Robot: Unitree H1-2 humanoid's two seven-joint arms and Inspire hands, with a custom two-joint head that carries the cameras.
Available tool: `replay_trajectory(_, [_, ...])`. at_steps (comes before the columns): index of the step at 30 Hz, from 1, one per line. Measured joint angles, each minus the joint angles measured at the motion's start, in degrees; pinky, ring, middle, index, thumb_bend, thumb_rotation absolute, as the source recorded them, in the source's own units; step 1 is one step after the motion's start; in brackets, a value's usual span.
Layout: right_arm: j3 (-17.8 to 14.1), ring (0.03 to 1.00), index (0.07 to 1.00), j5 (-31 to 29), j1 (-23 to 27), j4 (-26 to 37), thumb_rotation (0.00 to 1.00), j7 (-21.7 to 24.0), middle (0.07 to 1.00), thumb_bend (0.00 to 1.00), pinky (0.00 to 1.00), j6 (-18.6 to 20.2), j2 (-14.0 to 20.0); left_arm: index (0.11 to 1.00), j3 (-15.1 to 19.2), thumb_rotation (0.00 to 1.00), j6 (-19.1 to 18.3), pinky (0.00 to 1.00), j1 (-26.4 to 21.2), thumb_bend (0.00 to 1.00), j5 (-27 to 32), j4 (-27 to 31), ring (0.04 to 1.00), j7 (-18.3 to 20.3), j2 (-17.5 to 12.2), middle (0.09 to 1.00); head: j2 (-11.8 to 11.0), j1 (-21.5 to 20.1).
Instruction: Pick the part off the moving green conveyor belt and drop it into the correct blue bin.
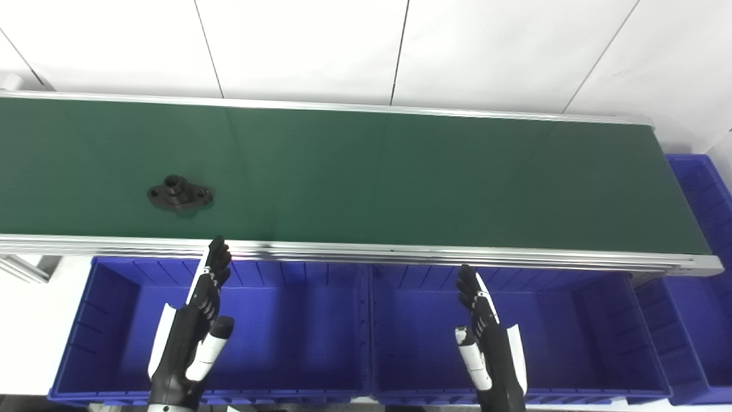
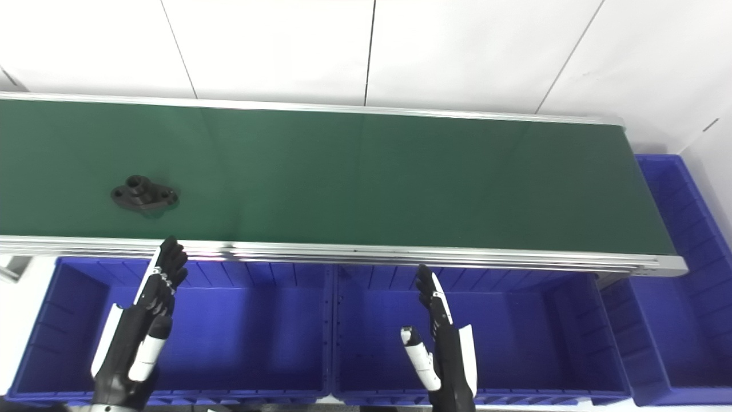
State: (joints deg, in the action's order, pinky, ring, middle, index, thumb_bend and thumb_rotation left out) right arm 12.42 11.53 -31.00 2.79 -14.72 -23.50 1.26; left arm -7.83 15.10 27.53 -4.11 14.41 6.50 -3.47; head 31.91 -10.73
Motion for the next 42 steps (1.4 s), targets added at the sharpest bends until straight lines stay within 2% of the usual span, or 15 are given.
replay_trajectory(5, [0.0,0.938,0.961,-1.0,0.1,-1.4,0.96,0.0,0.948,0.76,0.94,0.0,1.1,1.000,-0.5,0.87,1.8,0.95,0.0,0.58,-1.1,-2.0,0.974,-0.2,0.8,0.995,-1.9,2.3])
replay_trajectory(10, [-0.1,0.933,0.968,-1.7,0.9,-3.2,0.96,-0.7,0.949,0.79,0.94,-0.1,2.4,1.000,-1.3,0.88,2.0,0.94,-0.1,0.63,-2.4,-2.9,0.967,-0.7,1.7,0.990,-4.3,4.8])
replay_trajectory(12, [0.0,0.939,0.973,-2.1,0.9,-3.3,0.95,-0.8,0.954,0.80,0.95,-0.1,2.8,1.000,-1.8,0.88,2.0,0.93,-0.1,0.64,-2.8,-3.5,0.963,-0.9,2.2,0.986,-4.3,4.8])
replay_trajectory(15, [-0.1,0.948,0.980,-3.4,1.2,-3.6,0.94,-0.8,0.962,0.80,0.96,-0.1,3.3,1.000,-2.4,0.88,2.0,0.91,-0.1,0.65,-3.6,-3.9,0.954,-1.3,2.8,0.982,-6.2,7.1])
replay_trajectory(21, [-0.4,0.960,0.992,-5.5,2.1,-5.0,0.94,-0.1,0.971,0.75,0.99,-0.2,4.5,1.000,-3.1,0.90,2.1,0.89,-0.5,0.67,-4.9,-5.5,0.945,-2.3,4.1,0.976,-6.6,9.0])
replay_trajectory(25, [-1.1,0.966,1.000,-6.3,2.6,-5.0,0.93,0.7,0.978,0.75,1.00,-0.2,5.4,1.000,-3.7,0.90,2.1,0.88,-1.1,0.66,-5.3,-5.5,0.941,-2.8,4.9,0.969,-4.7,10.5])
replay_trajectory(27, [-1.6,0.961,0.999,-6.6,2.6,-4.8,0.90,1.1,0.973,0.74,0.99,-0.2,5.5,1.000,-3.9,0.89,2.1,0.87,-1.4,0.67,-5.3,-5.5,0.934,-3.1,5.0,0.964,-4.4,10.6])
replay_trajectory(29, [-2.0,0.954,0.998,-6.3,2.6,-4.4,0.85,1.2,0.968,0.67,0.97,-0.2,5.6,1.000,-4.0,0.89,2.1,0.87,-1.5,0.69,-5.3,-5.2,0.933,-3.3,5.0,0.962,-2.9,10.7])
replay_trajectory(30, [-2.1,0.951,0.998,-5.7,2.6,-3.9,0.84,1.2,0.967,0.65,0.96,-0.2,5.5,1.000,-4.2,0.89,1.9,0.87,-1.5,0.69,-5.3,-4.9,0.932,-3.3,5.0,0.961,-1.3,10.6])
replay_trajectory(31, [-2.1,0.944,0.993,-4.7,2.6,-3.0,0.79,1.1,0.962,0.64,0.93,-0.2,5.6,1.000,-4.4,0.88,1.6,0.87,-1.5,0.70,-5.3,-4.5,0.935,-3.3,5.1,0.964,-1.2,10.6])
replay_trajectory(33, [-2.1,0.927,0.984,-2.4,2.7,-1.5,0.70,0.4,0.947,0.62,0.90,-0.2,5.5,1.000,-4.6,0.85,1.2,0.88,-1.6,0.72,-5.3,-3.2,0.934,-3.3,5.2,0.965,2.6,9.2])
replay_trajectory(35, [-2.1,0.914,0.977,0.2,2.7,0.5,0.67,0.0,0.936,0.62,0.88,-0.2,5.6,1.000,-4.6,0.84,0.1,0.88,-1.8,0.72,-5.3,-1.9,0.934,-3.3,5.4,0.967,2.6,9.1])
replay_trajectory(36, [-2.1,0.910,0.974,2.1,2.7,1.8,0.66,-0.1,0.933,0.63,0.88,-0.2,5.5,1.000,-4.6,0.84,-0.5,0.87,-1.9,0.72,-5.2,-1.3,0.934,-3.3,5.5,0.967,3.7,8.4])
replay_trajectory(42, [-2.6,0.922,0.946,10.7,3.0,10.9,0.48,1.3,0.921,0.72,0.91,0.8,4.1,1.000,-3.9,0.85,-2.3,0.89,-1.9,0.70,-4.2,0.5,0.942,-3.2,4.4,0.965,5.5,6.4])
